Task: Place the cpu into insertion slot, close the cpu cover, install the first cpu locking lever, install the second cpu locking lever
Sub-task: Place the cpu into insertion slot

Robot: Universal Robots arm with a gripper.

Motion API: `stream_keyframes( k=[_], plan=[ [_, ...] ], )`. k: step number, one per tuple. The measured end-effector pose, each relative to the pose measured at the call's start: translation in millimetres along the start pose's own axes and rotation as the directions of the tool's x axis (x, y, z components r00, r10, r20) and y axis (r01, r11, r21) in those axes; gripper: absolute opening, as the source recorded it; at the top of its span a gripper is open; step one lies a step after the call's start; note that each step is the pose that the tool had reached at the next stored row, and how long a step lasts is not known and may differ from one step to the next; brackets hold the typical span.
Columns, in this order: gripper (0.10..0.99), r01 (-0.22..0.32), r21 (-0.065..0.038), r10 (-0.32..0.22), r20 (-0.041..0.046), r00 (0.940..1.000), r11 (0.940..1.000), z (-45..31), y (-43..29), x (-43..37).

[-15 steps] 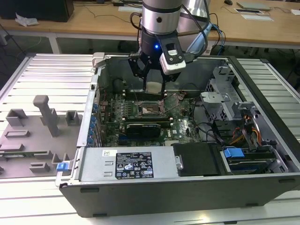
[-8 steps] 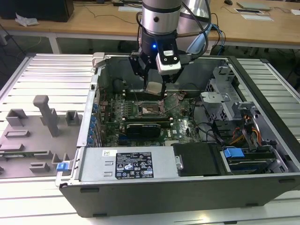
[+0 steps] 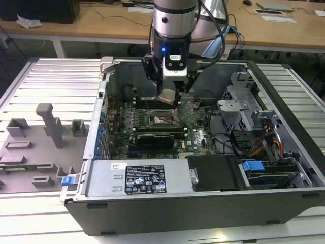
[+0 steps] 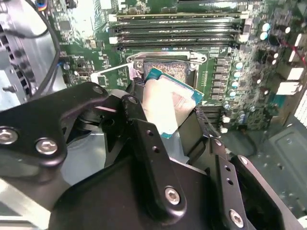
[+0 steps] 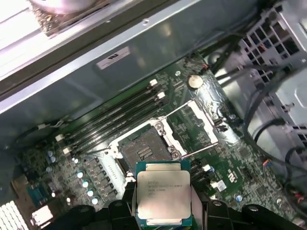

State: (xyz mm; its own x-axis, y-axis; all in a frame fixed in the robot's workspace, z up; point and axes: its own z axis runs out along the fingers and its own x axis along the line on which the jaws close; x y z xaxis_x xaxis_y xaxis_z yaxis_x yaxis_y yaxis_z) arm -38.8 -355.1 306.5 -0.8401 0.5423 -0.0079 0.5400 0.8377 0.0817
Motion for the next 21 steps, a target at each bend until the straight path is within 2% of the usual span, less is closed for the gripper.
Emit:
stream_keyframes(
  k=[2,4,7,12,14,17,19,21],
  plan=[
    [0.541,-0.038,0.0,0.038,0.0031,0.9993,0.9993,0.1,0.0,0.0],
    [0.541,-0.095,0.0,0.095,0.0078,0.9954,0.9954,0.3,0.0,0.0],
    [0.541,-0.18,0.0,0.18,0.0148,0.9835,0.9836,0.8,-0.1,0.0],
    [0.541,-0.259,-0.001,0.259,0.0215,0.9658,0.966,1.2,-0.1,0.0],
    [0.541,-0.296,-0.001,0.296,0.0246,0.9549,0.9552,1.3,-0.1,0.0],
    [0.541,-0.374,-0.003,0.374,0.0312,0.927,0.9275,1.6,-0.1,0.0],
    [0.541,-0.43,-0.005,0.43,0.0359,0.9023,0.9029,1.8,-0.1,0.0],
    [0.541,-0.458,-0.005,0.457,0.0384,0.8884,0.8892,1.8,-0.2,0.0]
  ],
)
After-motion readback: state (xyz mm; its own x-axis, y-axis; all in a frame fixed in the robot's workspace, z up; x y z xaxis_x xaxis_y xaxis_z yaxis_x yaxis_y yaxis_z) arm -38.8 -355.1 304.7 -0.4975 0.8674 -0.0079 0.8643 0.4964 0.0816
